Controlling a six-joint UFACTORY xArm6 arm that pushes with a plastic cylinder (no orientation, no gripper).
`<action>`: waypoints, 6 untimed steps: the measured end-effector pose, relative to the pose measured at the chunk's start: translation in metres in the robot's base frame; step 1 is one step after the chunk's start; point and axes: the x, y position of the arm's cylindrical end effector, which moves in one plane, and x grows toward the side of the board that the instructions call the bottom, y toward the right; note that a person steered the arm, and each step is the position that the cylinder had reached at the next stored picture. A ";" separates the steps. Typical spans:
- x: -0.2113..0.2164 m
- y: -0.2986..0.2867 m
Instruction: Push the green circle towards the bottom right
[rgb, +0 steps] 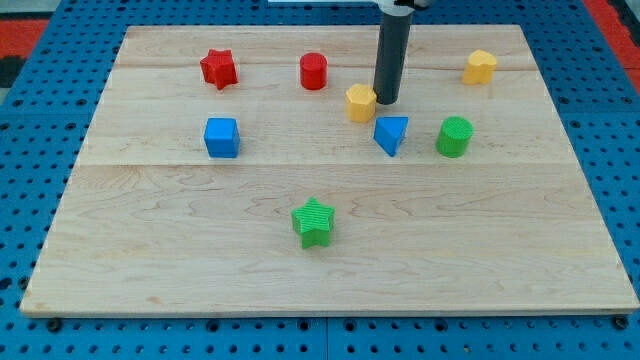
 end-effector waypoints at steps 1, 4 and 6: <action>0.020 0.052; 0.077 0.074; 0.126 0.094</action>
